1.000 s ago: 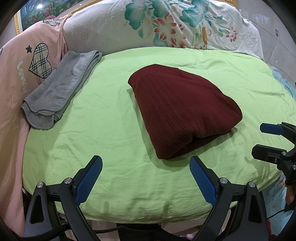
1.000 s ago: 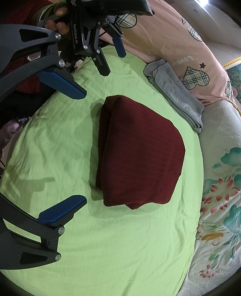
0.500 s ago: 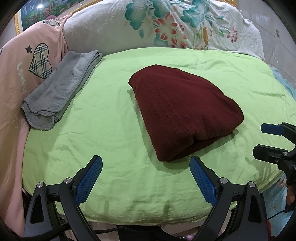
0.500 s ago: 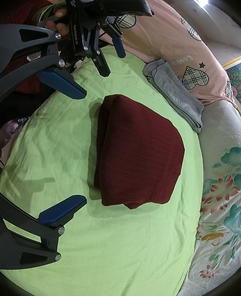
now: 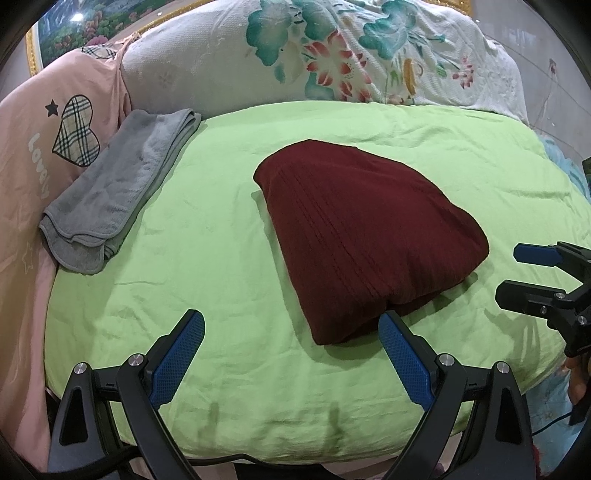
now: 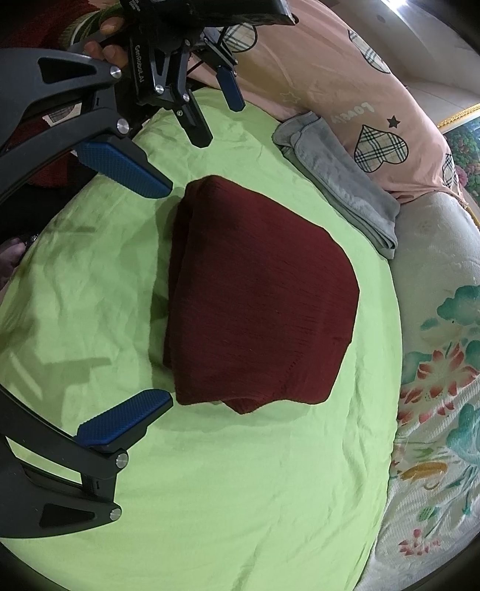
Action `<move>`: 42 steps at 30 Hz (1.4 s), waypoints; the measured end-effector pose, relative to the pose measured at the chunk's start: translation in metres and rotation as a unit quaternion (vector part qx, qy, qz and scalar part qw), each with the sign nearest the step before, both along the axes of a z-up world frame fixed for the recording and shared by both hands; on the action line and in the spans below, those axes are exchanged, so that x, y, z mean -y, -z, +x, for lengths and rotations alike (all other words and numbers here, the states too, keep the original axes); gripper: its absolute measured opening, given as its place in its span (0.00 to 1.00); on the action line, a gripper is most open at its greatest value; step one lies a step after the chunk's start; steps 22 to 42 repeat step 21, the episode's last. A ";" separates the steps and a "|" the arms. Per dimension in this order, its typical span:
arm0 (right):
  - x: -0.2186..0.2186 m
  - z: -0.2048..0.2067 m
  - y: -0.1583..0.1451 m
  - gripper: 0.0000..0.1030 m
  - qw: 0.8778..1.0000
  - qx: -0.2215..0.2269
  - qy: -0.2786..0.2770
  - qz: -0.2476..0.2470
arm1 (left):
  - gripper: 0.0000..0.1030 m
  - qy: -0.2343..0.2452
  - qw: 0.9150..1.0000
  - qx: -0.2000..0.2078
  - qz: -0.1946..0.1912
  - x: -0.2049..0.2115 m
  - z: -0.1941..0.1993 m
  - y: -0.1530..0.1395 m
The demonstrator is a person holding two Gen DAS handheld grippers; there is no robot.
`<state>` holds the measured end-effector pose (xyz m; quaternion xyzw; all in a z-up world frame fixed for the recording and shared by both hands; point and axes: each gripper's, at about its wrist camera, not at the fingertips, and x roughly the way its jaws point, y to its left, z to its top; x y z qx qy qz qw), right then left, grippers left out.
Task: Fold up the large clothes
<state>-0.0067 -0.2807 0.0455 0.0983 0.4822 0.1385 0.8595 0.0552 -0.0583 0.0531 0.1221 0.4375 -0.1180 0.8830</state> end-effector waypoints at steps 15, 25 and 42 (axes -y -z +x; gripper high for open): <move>0.005 0.017 0.005 1.00 1.000 -0.010 -0.001 0.009 | 0.93 -0.009 1.000 -0.008 0.000 0.003 0.012 0.004; 0.004 0.026 0.007 1.00 1.000 -0.009 -0.002 0.014 | 0.93 -0.017 1.000 -0.012 -0.003 -0.001 0.019 0.004; 0.004 0.026 0.007 1.00 1.000 -0.009 -0.002 0.014 | 0.93 -0.017 1.000 -0.012 -0.003 -0.001 0.019 0.004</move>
